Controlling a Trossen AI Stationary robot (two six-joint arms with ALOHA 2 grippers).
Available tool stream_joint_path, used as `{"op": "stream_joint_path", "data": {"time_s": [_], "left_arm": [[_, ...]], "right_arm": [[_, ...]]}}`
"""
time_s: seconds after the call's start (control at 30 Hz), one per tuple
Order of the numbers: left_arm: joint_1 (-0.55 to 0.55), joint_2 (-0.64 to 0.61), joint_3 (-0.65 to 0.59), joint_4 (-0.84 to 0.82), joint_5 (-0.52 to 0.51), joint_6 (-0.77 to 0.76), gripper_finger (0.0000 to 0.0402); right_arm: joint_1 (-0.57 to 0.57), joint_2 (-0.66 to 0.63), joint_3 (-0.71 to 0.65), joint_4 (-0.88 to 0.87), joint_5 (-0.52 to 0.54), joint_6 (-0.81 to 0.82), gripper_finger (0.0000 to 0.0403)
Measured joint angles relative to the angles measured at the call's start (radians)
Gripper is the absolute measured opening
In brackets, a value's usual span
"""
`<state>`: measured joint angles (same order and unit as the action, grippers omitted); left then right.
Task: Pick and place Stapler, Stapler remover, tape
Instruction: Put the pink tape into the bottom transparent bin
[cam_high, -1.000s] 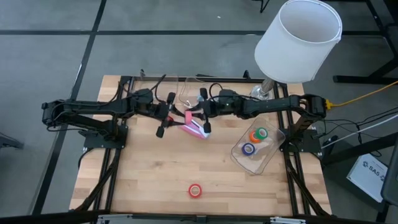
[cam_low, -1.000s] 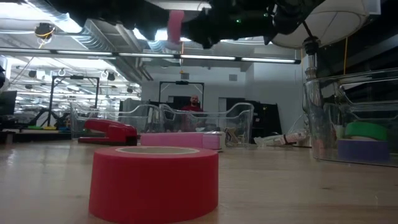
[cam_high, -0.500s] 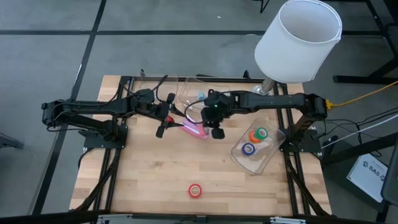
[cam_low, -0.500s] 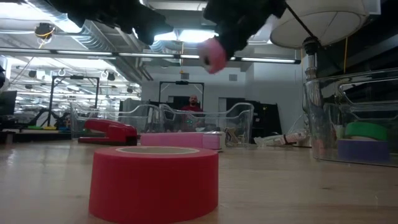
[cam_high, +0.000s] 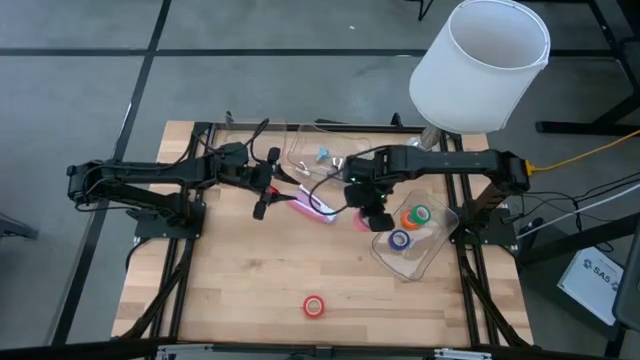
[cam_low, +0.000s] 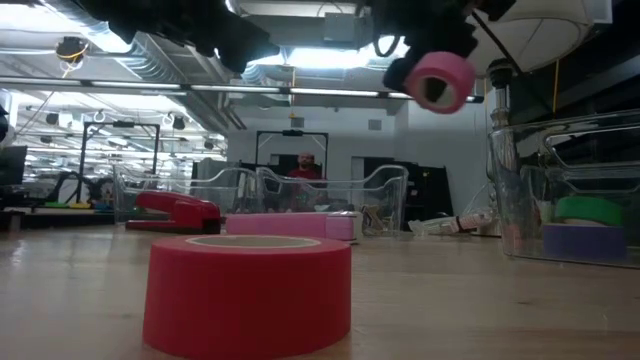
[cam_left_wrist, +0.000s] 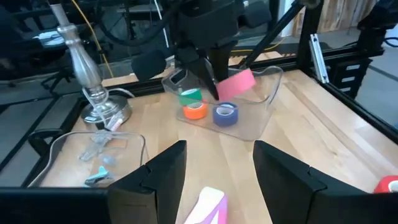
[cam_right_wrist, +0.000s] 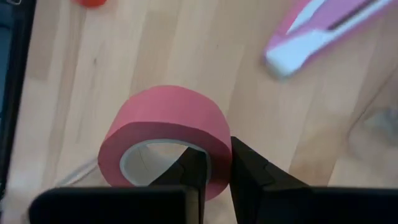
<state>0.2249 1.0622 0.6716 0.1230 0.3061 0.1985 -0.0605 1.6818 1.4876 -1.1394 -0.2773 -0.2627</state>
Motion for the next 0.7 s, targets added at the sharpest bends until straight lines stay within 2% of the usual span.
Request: {"op": "stream_joint_path", "data": {"time_s": [0.37, 0.7], "left_arm": [[0.000, 0.000, 0.000, -0.017, 0.000, 0.031, 0.0185], [0.000, 0.000, 0.000, -0.030, -0.002, 0.032, 0.0185]], "right_arm": [[-0.001, -0.066, -0.010, -0.133, -0.004, 0.074, 0.0044], [-0.002, -0.226, -0.147, -0.122, 0.068, 0.223, 0.0045]]}}
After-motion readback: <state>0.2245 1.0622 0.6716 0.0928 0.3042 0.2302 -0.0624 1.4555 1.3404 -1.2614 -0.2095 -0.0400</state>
